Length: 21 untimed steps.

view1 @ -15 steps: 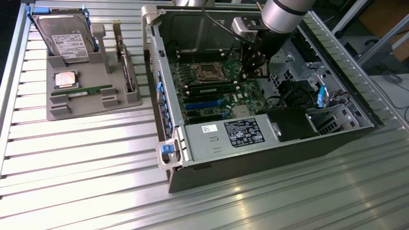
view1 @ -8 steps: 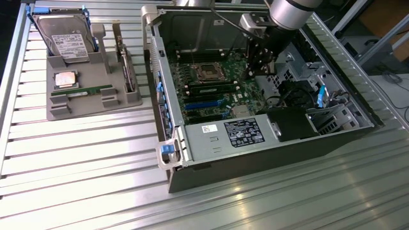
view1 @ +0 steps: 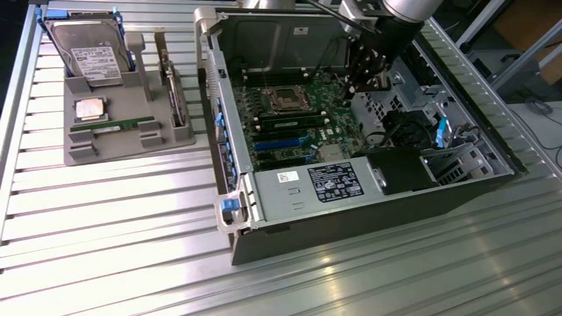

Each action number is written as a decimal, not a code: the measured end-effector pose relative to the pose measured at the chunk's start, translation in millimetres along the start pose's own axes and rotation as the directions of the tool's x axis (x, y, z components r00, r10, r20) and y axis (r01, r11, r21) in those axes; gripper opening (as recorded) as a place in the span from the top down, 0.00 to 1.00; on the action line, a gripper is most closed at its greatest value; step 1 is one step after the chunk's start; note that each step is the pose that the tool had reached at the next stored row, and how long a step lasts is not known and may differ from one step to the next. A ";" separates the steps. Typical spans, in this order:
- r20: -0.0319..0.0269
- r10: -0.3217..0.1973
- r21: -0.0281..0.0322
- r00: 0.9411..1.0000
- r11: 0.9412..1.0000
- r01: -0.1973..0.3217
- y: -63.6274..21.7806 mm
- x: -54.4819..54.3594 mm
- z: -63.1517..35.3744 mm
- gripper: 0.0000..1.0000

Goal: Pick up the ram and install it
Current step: 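Insert the ram into the slot, then press down the ram until it locks into place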

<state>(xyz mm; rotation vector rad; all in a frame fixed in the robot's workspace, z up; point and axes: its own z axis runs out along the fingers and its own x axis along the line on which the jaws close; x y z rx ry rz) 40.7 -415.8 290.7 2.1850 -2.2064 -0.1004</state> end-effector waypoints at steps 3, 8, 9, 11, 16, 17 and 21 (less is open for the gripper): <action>0.000 0.000 0.000 1.000 1.000 0.000 0.0 0.0 -0.1 0.90; 0.000 0.000 0.000 1.000 1.000 0.000 0.6 1.6 7.6 0.90; 0.000 0.000 0.000 1.000 1.000 0.000 1.0 1.9 10.5 0.90; 0.000 0.000 0.000 1.000 1.000 0.000 1.8 2.1 13.2 0.90; 0.000 0.000 0.000 1.000 1.000 0.000 9.3 2.3 20.8 0.90; 0.000 0.000 0.000 1.000 1.000 0.000 10.4 2.3 23.1 0.90; 0.000 0.000 0.000 1.000 1.000 0.000 15.1 1.0 33.2 0.90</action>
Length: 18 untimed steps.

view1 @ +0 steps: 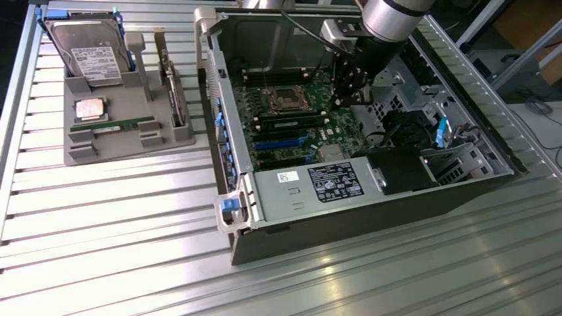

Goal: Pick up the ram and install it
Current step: 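Press down the ram until it locks into place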

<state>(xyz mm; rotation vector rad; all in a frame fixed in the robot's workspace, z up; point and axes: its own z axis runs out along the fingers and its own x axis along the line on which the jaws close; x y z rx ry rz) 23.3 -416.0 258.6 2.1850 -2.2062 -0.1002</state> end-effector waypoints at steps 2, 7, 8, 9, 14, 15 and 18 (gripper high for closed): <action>0.000 0.000 0.000 1.000 1.000 0.000 1.3 -2.3 5.7 0.90; 0.000 0.000 0.000 1.000 1.000 0.000 2.4 -2.7 16.0 0.90; 0.000 0.000 0.000 1.000 1.000 0.000 2.6 -2.7 18.1 0.90; 0.000 0.000 0.000 1.000 1.000 0.000 2.7 -2.7 19.3 0.90; 0.000 0.000 0.000 1.000 1.000 0.000 2.9 -2.5 24.5 0.90; 0.000 0.000 0.000 1.000 1.000 0.000 2.9 -2.5 24.6 0.90; 0.000 0.000 0.000 1.000 1.000 0.000 2.8 -2.1 26.1 0.90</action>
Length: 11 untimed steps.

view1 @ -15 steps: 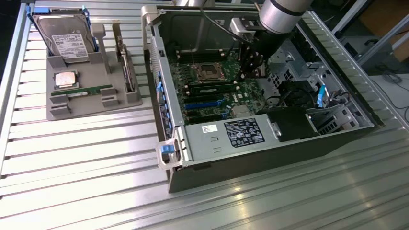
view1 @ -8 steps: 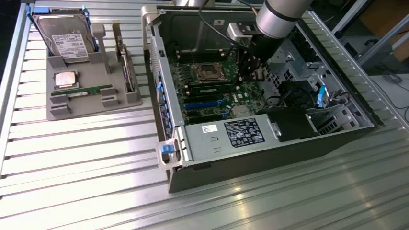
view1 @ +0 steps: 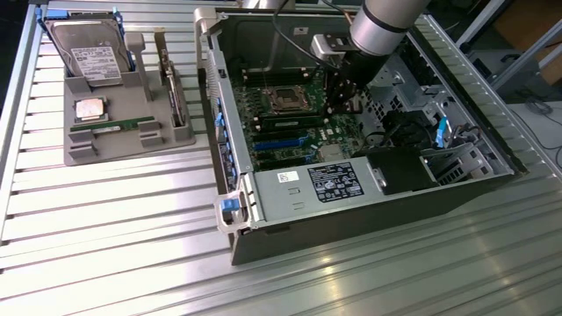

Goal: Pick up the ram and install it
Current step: 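Press down the ram until it locks into place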

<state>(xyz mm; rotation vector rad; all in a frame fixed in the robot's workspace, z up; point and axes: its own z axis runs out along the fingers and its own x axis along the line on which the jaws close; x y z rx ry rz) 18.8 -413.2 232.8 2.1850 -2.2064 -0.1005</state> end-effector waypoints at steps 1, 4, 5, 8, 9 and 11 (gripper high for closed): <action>0.000 0.000 0.000 1.000 1.000 0.000 -0.1 0.2 0.6 0.90; 0.003 0.000 0.000 1.000 1.000 0.000 -0.1 0.2 0.9 0.90; 0.003 0.000 0.001 1.000 1.000 0.000 -0.1 0.3 0.6 0.90; 0.003 0.000 0.007 1.000 1.000 0.000 0.8 0.0 -11.5 0.90; 0.003 0.000 0.011 1.000 1.000 0.000 1.3 -0.1 -17.1 0.90; 0.003 -0.001 0.020 1.000 1.000 0.001 6.3 -0.2 -20.5 0.90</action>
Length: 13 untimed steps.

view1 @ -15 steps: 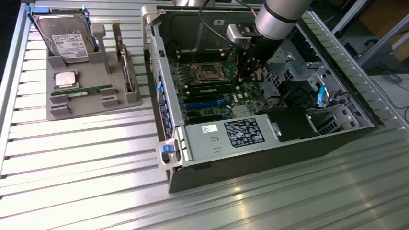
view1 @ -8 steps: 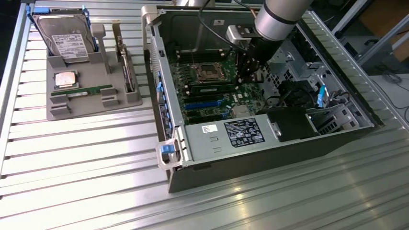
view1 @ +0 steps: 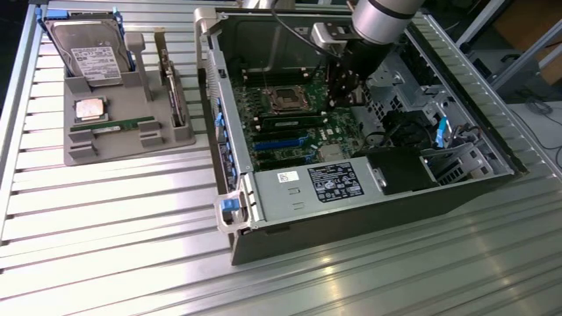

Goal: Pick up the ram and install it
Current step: 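Press down the ram until it locks into place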

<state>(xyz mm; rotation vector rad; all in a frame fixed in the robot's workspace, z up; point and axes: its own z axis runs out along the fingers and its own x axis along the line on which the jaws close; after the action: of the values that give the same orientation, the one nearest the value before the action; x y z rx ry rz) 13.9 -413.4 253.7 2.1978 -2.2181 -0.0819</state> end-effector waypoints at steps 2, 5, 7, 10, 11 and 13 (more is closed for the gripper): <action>0.000 0.000 0.003 1.000 1.000 0.000 12.0 0.1 0.5 0.90; 0.000 0.000 0.007 1.000 1.000 0.000 33.1 0.3 1.6 0.90; 0.000 0.000 0.009 1.000 1.000 0.000 45.0 0.5 2.1 0.90; 0.000 0.000 0.013 1.000 1.000 0.000 60.6 0.6 3.0 0.90; 0.000 0.000 0.014 1.000 1.000 0.000 64.0 0.6 3.1 0.90; 0.000 0.000 0.016 1.000 1.000 0.000 71.7 0.7 3.6 0.90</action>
<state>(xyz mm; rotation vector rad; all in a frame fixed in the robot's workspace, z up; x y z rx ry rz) -57.9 -413.4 253.6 2.2060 -2.2261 -0.0645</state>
